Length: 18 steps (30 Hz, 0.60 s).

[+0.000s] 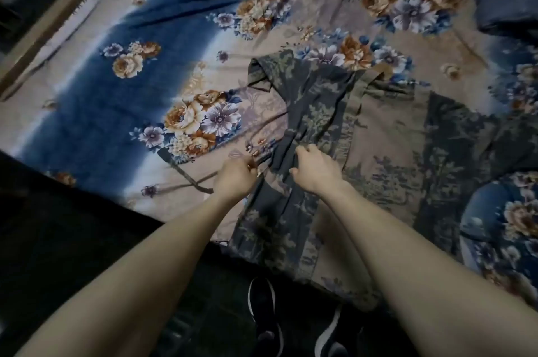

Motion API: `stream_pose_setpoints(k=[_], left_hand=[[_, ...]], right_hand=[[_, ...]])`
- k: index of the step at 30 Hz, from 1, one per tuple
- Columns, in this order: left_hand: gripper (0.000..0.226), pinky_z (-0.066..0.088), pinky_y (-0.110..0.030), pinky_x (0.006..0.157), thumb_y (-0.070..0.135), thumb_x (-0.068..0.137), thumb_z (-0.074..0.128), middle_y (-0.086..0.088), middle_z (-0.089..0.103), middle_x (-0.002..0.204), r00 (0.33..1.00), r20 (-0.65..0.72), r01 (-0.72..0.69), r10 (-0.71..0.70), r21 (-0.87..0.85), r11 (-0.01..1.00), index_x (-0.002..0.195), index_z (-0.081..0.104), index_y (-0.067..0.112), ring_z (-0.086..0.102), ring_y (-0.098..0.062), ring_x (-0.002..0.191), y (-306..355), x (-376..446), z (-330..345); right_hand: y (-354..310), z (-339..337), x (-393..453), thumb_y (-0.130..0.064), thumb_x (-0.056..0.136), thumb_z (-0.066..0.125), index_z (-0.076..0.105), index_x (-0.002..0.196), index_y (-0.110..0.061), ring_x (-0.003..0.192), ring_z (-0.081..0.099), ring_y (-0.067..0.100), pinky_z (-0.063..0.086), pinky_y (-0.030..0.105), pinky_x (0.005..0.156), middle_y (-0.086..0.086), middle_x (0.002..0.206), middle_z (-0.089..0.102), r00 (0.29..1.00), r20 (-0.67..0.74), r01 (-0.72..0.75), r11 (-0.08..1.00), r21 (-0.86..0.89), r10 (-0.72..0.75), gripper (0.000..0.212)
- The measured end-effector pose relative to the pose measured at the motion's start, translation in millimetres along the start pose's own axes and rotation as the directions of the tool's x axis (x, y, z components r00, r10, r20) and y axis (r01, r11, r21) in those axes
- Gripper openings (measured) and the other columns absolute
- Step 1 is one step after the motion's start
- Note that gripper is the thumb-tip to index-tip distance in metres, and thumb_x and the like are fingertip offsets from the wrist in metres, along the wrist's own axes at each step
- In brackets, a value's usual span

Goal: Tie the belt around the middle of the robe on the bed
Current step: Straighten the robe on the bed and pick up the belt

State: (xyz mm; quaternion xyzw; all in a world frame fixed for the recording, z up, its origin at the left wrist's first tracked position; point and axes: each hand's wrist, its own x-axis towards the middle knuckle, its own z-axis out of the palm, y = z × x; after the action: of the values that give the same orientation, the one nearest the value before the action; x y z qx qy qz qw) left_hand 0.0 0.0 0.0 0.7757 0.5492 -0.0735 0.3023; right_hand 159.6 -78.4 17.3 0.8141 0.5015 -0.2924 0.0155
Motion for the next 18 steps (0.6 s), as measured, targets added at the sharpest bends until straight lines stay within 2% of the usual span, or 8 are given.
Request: stream_pose_setpoints(k=[4, 7, 9, 12, 13, 15, 16, 18], left_hand=[[0.023, 0.052, -0.032, 0.081, 0.017, 0.085, 0.049, -0.014, 0.071, 0.101, 0.990, 0.075, 0.141, -0.123, -0.325, 0.935, 0.090, 0.071, 0.015, 0.063, -0.035, 0.096, -12, 25, 25], [0.019, 0.046, -0.033, 0.070, 0.012, 0.088, 0.050, -0.018, 0.066, 0.087, 0.934, 0.238, 0.358, -0.267, -0.631, 0.688, 0.081, 0.068, 0.014, 0.060, -0.036, 0.074, -25, 54, 57], [0.019, 0.042, -0.028, 0.060, 0.012, 0.091, 0.050, -0.008, 0.056, 0.071, 0.891, 0.321, 0.448, -0.320, -0.737, 0.506, 0.080, 0.064, 0.016, 0.049, -0.022, 0.058, -31, 67, 74], [0.017, 0.037, -0.025, 0.052, 0.013, 0.093, 0.048, -0.004, 0.048, 0.067, 0.832, 0.404, 0.519, -0.379, -0.808, 0.278, 0.080, 0.059, 0.015, 0.044, -0.015, 0.055, -35, 82, 92], [0.017, 0.039, -0.025, 0.055, 0.016, 0.095, 0.046, -0.003, 0.048, 0.070, 0.809, 0.434, 0.539, -0.397, -0.816, 0.207, 0.083, 0.058, 0.016, 0.048, -0.015, 0.059, -37, 87, 97], [0.025, 0.046, -0.025, 0.073, 0.024, 0.100, 0.038, -0.004, 0.057, 0.083, 0.774, 0.502, 0.569, -0.387, -0.819, 0.075, 0.113, 0.058, 0.021, 0.060, -0.016, 0.082, -42, 96, 105], [0.037, 0.046, -0.026, 0.085, 0.027, 0.102, 0.033, -0.006, 0.064, 0.101, 0.757, 0.531, 0.578, -0.382, -0.816, 0.011, 0.134, 0.050, 0.021, 0.062, -0.016, 0.102, -46, 101, 109], [0.045, 0.043, -0.026, 0.094, 0.031, 0.103, 0.030, -0.009, 0.059, 0.133, 0.726, 0.566, 0.571, -0.391, -0.813, -0.117, 0.146, 0.039, 0.021, 0.057, -0.016, 0.120, -53, 109, 113]], right_hand=[[4, 22, 12, -0.040, 0.091, 0.054, 0.044, 0.130, -0.014, 0.118, 0.052, 0.039, 0.046, 0.044, 0.083, 0.013, 0.132, 0.044, 0.998, 0.036, -0.052, 0.998, 0.024, 0.052, 0.047], [10, 51, 25, -0.040, 0.092, 0.053, 0.043, 0.131, -0.014, 0.117, 0.052, 0.040, 0.048, 0.046, 0.086, 0.014, 0.132, 0.043, 0.992, 0.099, -0.082, 0.996, 0.034, 0.079, 0.047], [15, 67, 29, -0.037, 0.093, 0.052, 0.043, 0.130, -0.013, 0.118, 0.052, 0.041, 0.048, 0.046, 0.088, 0.014, 0.131, 0.043, 0.991, 0.111, -0.082, 0.995, 0.050, 0.076, 0.045], [25, 85, 35, -0.035, 0.094, 0.052, 0.043, 0.130, -0.013, 0.117, 0.051, 0.041, 0.047, 0.046, 0.087, 0.014, 0.132, 0.042, 0.992, 0.105, -0.083, 0.994, 0.073, 0.075, 0.044], [28, 90, 39, -0.036, 0.094, 0.053, 0.043, 0.130, -0.013, 0.117, 0.052, 0.041, 0.047, 0.046, 0.087, 0.014, 0.132, 0.042, 0.991, 0.103, -0.087, 0.993, 0.076, 0.079, 0.044], [35, 99, 46, -0.037, 0.093, 0.053, 0.043, 0.131, -0.013, 0.117, 0.052, 0.041, 0.047, 0.045, 0.087, 0.014, 0.131, 0.043, 0.991, 0.098, -0.100, 0.991, 0.084, 0.092, 0.046], [38, 103, 50, -0.037, 0.093, 0.053, 0.042, 0.132, -0.013, 0.117, 0.052, 0.040, 0.047, 0.045, 0.088, 0.014, 0.131, 0.043, 0.992, 0.087, -0.104, 0.990, 0.095, 0.096, 0.047], [40, 110, 56, -0.037, 0.093, 0.054, 0.043, 0.131, -0.013, 0.117, 0.052, 0.040, 0.046, 0.045, 0.090, 0.014, 0.131, 0.043, 0.992, 0.070, -0.109, 0.987, 0.118, 0.101, 0.047]])
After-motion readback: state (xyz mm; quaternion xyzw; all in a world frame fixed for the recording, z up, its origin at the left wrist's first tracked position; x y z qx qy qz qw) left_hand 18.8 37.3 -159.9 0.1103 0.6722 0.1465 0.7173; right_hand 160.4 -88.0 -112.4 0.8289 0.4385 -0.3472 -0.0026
